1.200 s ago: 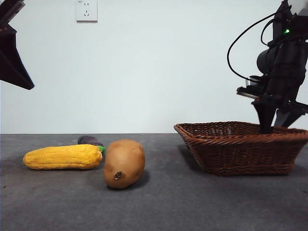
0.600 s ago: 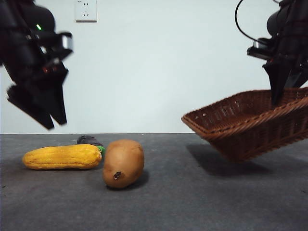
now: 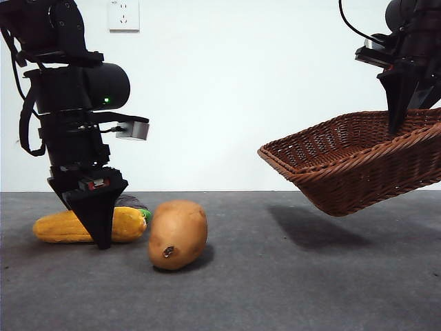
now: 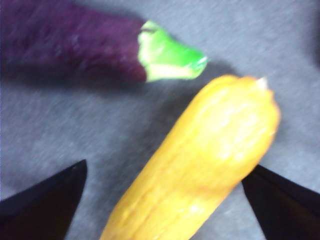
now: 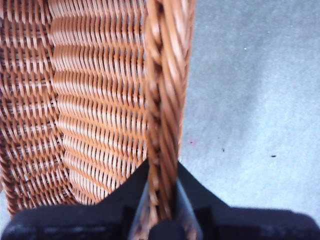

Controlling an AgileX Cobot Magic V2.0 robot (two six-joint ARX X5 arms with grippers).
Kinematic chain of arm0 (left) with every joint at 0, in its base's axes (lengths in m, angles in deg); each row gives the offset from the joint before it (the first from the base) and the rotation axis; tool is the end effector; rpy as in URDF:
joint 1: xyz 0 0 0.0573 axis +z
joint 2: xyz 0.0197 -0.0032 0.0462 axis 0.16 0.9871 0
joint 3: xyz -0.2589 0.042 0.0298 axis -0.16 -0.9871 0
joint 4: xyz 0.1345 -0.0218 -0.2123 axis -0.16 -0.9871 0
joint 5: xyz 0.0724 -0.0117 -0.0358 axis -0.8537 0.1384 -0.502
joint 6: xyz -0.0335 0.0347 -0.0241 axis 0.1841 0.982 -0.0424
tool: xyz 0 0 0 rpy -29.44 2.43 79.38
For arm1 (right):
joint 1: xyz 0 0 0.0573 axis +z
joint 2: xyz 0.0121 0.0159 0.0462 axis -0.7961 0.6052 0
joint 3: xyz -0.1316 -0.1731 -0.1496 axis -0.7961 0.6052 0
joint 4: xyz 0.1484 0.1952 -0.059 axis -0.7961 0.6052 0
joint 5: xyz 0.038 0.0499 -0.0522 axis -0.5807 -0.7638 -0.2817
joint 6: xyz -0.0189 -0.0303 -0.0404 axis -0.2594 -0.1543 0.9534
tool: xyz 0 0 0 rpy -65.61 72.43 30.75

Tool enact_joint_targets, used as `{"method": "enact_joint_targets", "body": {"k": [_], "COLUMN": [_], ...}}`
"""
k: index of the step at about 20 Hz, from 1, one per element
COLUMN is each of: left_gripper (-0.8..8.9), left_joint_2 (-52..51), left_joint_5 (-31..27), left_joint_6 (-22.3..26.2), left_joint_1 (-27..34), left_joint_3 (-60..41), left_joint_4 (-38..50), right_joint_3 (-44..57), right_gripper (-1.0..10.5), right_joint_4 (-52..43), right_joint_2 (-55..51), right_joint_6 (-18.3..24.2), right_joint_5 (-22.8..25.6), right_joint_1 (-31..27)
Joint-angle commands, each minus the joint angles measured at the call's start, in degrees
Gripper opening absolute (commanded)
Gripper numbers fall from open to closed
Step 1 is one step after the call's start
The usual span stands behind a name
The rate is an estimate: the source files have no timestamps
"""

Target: Help me put the vegetables on the table into the basket

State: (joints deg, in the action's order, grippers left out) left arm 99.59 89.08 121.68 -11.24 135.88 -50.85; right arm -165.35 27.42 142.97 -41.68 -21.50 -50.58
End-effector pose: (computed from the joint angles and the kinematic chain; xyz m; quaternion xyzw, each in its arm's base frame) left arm 0.3318 -0.1247 0.1735 0.3116 0.5301 -0.3147 0.7230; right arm 0.3709 0.0215 0.2988 0.0517 0.6269 0.1312 0.7663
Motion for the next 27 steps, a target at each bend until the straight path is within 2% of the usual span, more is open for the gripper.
{"method": "enact_joint_targets", "body": {"k": [1,4,7,8,9,11,12,13,14,15,16,19,22,24,25,26,27], "left_gripper": [-0.09,-0.08,-0.08,-0.08,-0.08,-0.08,-0.08,-0.08,-0.08,-0.08,-0.08,-0.01,0.22,2.53,4.56,6.15,6.8], "left_joint_2": [0.5,-0.6,-5.5,-8.0,-10.6,-15.8,-18.1,-19.7,-20.6,-20.7,-19.9,-13.2,-8.3,-7.2,-7.1,-7.1,-7.1], "left_joint_5": [0.5,2.4,8.0,9.6,13.7,27.6,35.1,40.0,40.3,37.6,34.3,28.5,23.1,19.7,19.0,18.8,18.8], "left_joint_6": [0.4,-2.6,-6.6,-9.9,-13.5,-24.8,-31.1,-37.7,-44.0,-49.4,-52.9,-66.5,-73.2,-73.9,-74.0,-74.0,-74.0], "left_joint_1": [-0.7,-0.8,-0.1,-0.1,-0.1,-0.3,-1.0,-2.4,-4.4,-7.0,-8.9,-11.9,-11.9,-11.9,-11.9,-11.9,-11.9], "left_joint_3": [-0.4,1.4,3.5,4.1,4.8,5.7,5.7,5.7,5.7,5.7,5.7,5.7,5.7,5.7,5.7,5.7,5.7], "left_joint_4": [-0.4,-2.9,-3.2,-3.9,-4.5,-4.0,-1.0,3.9,9.8,16.0,20.0,27.3,29.0,28.8,29.0,29.2,29.6], "right_joint_3": [-0.4,-0.4,-0.4,-0.4,-0.4,-0.4,-0.4,-0.4,-0.4,-0.4,-0.4,-0.4,-0.4,-0.4,-0.4,-0.4,-0.4], "right_gripper": [-0.1,-0.1,-0.1,-0.1,-0.1,-0.1,-0.1,-0.1,-0.1,-0.1,-0.1,-0.1,-0.1,-0.1,-0.1,-0.1,-0.1], "right_joint_4": [0.0,0.0,0.7,1.0,1.1,1.1,1.1,1.2,1.2,1.4,1.5,1.8,3.9,4.5,4.4,4.4,4.4], "right_joint_2": [-0.6,-0.6,-0.7,-0.6,-0.6,-0.6,-0.6,-0.6,-0.6,-0.6,-0.6,-0.6,-0.7,-0.7,-0.7,-0.7,-0.7], "right_joint_6": [0.4,0.3,0.2,0.2,0.2,0.1,-0.3,-0.8,-1.2,-1.2,-1.4,-1.4,-1.3,-1.3,-1.3,-1.3,-1.3], "right_joint_5": [-0.7,-0.7,-0.7,-0.7,-0.7,-0.7,-0.7,-1.2,-1.5,-2.4,-3.6,-8.5,-9.0,-8.9,-8.8,-8.8,-8.8], "right_joint_1": [0.0,0.0,0.1,0.1,0.1,0.3,0.8,1.3,2.1,3.4,4.5,8.0,10.3,11.0,11.0,11.0,11.0]}}
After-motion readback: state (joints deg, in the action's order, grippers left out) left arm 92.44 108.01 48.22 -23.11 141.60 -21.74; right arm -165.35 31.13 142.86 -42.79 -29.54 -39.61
